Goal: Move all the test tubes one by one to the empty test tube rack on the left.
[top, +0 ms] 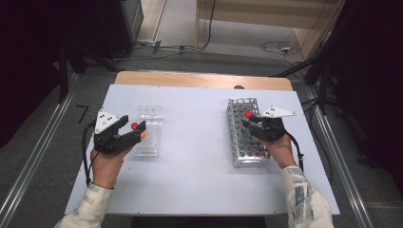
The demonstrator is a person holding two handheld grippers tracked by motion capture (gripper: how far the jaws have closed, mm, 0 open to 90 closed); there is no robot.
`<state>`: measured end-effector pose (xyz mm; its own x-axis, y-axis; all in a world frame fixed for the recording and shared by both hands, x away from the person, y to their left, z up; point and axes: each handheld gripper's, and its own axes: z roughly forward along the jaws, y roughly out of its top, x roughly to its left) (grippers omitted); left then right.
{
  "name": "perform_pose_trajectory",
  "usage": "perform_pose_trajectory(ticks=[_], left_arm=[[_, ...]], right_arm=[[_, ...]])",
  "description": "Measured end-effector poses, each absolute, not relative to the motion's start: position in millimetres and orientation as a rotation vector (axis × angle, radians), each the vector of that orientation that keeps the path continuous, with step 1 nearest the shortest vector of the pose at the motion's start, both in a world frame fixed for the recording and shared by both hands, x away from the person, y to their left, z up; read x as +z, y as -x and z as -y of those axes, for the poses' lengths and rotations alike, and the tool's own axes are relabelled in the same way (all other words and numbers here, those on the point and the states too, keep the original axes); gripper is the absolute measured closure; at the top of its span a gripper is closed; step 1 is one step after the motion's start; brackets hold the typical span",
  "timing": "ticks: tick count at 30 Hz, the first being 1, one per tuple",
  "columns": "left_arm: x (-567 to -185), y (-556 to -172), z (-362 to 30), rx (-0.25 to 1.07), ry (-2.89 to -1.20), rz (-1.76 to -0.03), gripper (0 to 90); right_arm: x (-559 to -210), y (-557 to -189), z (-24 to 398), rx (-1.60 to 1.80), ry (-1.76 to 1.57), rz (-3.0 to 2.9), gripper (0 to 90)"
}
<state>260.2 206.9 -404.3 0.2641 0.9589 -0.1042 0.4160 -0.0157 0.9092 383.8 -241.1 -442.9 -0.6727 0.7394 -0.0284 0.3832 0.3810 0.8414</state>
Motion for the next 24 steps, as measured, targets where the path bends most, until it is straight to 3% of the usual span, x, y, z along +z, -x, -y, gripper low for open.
perform_pose_trajectory(ticks=[5, 24], left_arm=[[-404.2, -260.1, -206.4, 0.727, -1.599, -1.302, 35.5], [-404.0, -259.8, -206.9, 0.724, -1.592, -1.302, 35.4]], right_arm=[[-443.7, -385.9, 240.9, 1.209, -0.975, -2.25, 67.2], [-441.1, -384.2, 236.8, 1.146, -0.934, -2.258, 71.3]])
